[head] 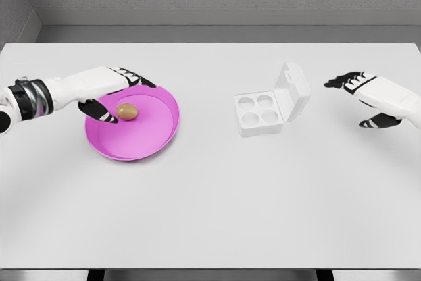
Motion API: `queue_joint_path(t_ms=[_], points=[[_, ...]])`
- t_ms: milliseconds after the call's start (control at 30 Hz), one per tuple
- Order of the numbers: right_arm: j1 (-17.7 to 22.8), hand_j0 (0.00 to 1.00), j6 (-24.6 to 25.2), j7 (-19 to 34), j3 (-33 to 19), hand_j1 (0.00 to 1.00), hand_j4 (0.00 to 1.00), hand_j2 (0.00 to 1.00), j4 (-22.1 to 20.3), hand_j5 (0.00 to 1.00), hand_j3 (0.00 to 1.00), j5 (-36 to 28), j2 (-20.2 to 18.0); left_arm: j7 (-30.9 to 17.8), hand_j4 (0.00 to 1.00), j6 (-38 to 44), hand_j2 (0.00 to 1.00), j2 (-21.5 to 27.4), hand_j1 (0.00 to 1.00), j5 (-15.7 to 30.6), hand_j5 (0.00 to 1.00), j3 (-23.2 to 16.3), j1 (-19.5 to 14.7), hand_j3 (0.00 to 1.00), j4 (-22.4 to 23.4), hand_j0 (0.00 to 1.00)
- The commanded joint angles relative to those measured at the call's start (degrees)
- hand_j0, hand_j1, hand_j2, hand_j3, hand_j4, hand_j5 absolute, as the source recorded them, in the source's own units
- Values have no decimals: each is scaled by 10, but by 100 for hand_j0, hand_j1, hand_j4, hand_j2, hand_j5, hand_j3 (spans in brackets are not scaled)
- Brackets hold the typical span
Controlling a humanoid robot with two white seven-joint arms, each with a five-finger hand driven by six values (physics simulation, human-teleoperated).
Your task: Pack egg into the box and close the box lid
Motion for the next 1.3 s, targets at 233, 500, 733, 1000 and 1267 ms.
queue_joint_path(t_ms=[233,500,733,1000,1267], points=[[-22,100,14,45,17,100,100,100,39,100,100,-3,25,0,79,1,79,1,79,2,79,-9,0,79,32,79],[-22,100,13,45,17,100,100,100,37,100,100,-4,24,0,79,1,79,-8,79,-16,79,-16,-4,79,62,79],[-23,100,12,45,16,100,100,100,34,100,100,-4,24,0,79,1,79,-23,79,-16,79,-20,-6,79,63,79],[-24,100,12,45,16,100,100,100,33,100,100,-5,24,0,79,1,79,-49,79,-30,79,-20,-7,79,86,79],[-23,100,11,45,16,100,100,100,33,100,100,-6,23,0,79,-1,79,-52,79,-51,79,-31,-9,79,90,79]])
